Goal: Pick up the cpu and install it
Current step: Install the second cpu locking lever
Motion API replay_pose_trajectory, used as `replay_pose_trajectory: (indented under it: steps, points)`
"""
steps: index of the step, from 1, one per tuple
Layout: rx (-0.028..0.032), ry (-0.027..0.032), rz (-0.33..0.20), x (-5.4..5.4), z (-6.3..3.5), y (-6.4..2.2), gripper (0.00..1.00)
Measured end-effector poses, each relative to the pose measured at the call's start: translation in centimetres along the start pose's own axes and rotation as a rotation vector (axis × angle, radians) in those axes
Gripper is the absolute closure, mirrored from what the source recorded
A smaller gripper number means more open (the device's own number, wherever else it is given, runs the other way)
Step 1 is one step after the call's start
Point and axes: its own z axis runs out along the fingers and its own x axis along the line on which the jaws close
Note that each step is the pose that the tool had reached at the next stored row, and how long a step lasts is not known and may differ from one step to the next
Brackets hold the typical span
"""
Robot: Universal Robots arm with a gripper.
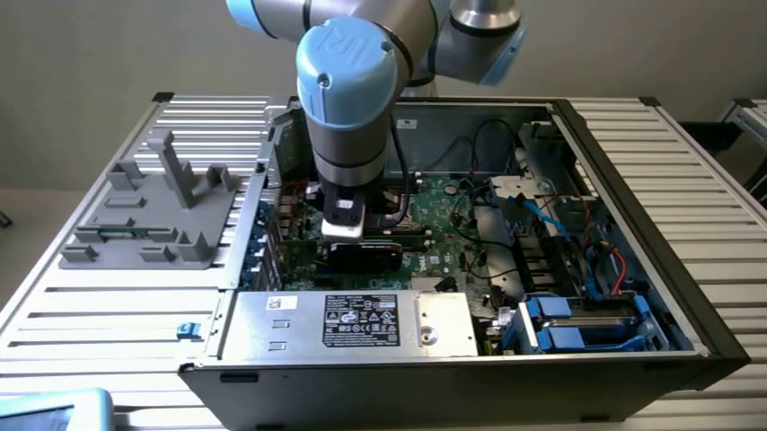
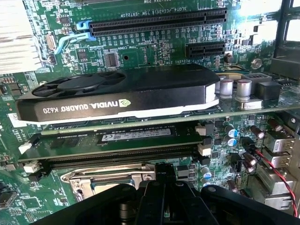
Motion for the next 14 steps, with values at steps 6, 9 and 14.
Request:
replay_pose_trajectory:
  steps: [6, 9, 14]
  points:
    - [0.0001, 0.0, 0.0, -0.02, 0.18, -0.13, 0.89]
    - [0.0, 0.0, 0.0, -0.02, 0.23, -0.18, 0.89]
    - [0.0001, 0.0, 0.0, -0.02, 0.32, -0.17, 0.89]
